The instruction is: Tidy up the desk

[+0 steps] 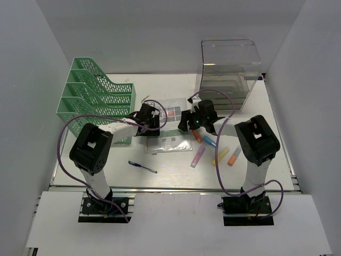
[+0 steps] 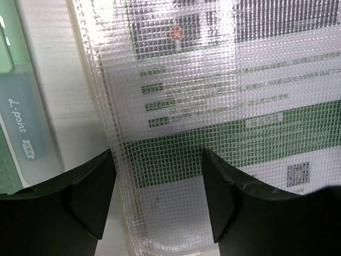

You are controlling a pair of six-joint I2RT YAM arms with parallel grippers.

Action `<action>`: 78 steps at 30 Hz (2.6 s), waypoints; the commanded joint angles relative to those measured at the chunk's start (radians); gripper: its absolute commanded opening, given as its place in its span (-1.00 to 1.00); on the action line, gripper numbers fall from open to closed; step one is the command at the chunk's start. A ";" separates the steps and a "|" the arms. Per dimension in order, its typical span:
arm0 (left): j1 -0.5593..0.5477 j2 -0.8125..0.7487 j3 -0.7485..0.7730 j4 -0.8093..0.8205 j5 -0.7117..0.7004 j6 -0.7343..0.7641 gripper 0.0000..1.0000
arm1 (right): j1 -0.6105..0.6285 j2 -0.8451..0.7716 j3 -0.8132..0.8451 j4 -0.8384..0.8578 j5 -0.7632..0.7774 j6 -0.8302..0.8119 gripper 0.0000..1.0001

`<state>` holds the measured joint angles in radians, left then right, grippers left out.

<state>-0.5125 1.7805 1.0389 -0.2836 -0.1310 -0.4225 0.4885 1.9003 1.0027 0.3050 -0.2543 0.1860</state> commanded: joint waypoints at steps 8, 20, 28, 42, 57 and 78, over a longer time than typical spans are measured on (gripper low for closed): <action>-0.024 0.141 -0.005 -0.019 0.197 0.021 0.43 | 0.036 0.060 0.014 -0.070 -0.114 0.009 0.42; -0.034 0.157 -0.010 -0.026 0.203 0.016 0.43 | 0.036 0.034 -0.009 -0.043 -0.141 0.007 -0.17; -0.052 0.165 -0.045 -0.014 0.225 0.007 0.43 | 0.035 0.003 -0.023 -0.010 -0.207 0.009 -0.45; -0.080 0.070 -0.011 -0.066 0.188 -0.019 0.74 | -0.002 -0.087 0.014 -0.084 -0.286 -0.088 -1.00; -0.057 -0.236 0.219 -0.302 0.061 -0.028 0.91 | -0.036 -0.250 0.033 -0.176 -0.286 -0.163 -1.00; -0.057 -0.803 0.230 -0.558 -0.055 -0.102 0.96 | 0.022 -0.330 0.414 -0.334 -0.143 -0.327 -1.00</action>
<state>-0.5667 1.0760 1.3029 -0.7853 -0.1448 -0.4919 0.4892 1.5944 1.3132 -0.0460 -0.4118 -0.1062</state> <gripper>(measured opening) 0.978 0.078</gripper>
